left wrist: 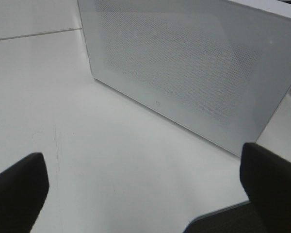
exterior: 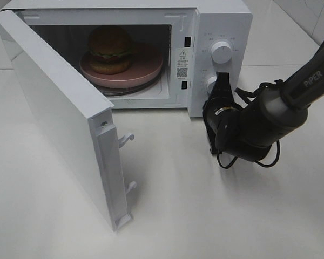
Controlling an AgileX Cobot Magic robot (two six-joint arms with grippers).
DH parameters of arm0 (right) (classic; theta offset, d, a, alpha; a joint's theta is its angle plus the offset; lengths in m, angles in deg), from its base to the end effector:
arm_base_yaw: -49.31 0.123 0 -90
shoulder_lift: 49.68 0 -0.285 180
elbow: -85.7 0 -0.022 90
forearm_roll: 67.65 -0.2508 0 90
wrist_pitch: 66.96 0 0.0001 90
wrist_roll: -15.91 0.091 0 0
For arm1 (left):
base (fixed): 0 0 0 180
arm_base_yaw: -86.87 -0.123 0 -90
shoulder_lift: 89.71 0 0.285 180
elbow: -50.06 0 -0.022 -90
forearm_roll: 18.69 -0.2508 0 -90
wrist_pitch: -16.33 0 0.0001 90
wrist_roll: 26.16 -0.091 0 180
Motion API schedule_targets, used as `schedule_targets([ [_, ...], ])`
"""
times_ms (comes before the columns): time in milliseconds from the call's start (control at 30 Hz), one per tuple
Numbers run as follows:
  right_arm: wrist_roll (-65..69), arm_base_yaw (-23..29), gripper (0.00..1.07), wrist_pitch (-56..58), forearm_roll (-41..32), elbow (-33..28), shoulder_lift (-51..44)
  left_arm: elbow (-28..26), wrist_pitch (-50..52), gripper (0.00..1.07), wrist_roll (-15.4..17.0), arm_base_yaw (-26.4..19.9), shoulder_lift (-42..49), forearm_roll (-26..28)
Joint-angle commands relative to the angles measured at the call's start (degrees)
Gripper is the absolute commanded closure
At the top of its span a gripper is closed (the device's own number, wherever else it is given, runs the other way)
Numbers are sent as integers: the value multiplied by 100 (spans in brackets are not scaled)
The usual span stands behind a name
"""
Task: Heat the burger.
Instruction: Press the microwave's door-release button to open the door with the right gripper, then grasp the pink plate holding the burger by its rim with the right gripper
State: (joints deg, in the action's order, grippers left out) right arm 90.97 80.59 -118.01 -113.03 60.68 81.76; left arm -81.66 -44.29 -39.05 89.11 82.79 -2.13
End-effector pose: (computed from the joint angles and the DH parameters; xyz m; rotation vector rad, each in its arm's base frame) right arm 0.3486 0.1529 0.0828 1.5656 1.3641 0.9889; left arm -0.0088 -0.0223 0.2816 0.2784 1.9862 -0.2262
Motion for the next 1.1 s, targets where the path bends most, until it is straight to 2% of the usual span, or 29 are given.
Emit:
schedule_targets([
  [33,-17,-92,107,-218,143,-109,-269,17,69,4,29,-17,115,0],
  [333,-97,-92,107,218,149,-567,-659,17,69,4,29,-17,115,0],
  [667,-435,-92,107,699,476,-1255,-1450,17,69,4,29,-17,115,0],
  [733,-1129,-92,107,1037,498,-1495,-1851,17,69,4,29,-17,115,0],
  [933,-2126,-92,107,1753,493,-1627,-2303,17,69,4,29,-17,115,0],
  [1000,-3317,-92,107,2441,487,-1633,-2630,17,69,4,29,-17,115,0],
  [1033,-3317,-92,107,2441,487,-1633,-2630,17,69,4,29,-17,115,0],
  [1100,-4183,-115,107,2956,453,-1633,-2825,17,69,4,29,-17,115,0],
])
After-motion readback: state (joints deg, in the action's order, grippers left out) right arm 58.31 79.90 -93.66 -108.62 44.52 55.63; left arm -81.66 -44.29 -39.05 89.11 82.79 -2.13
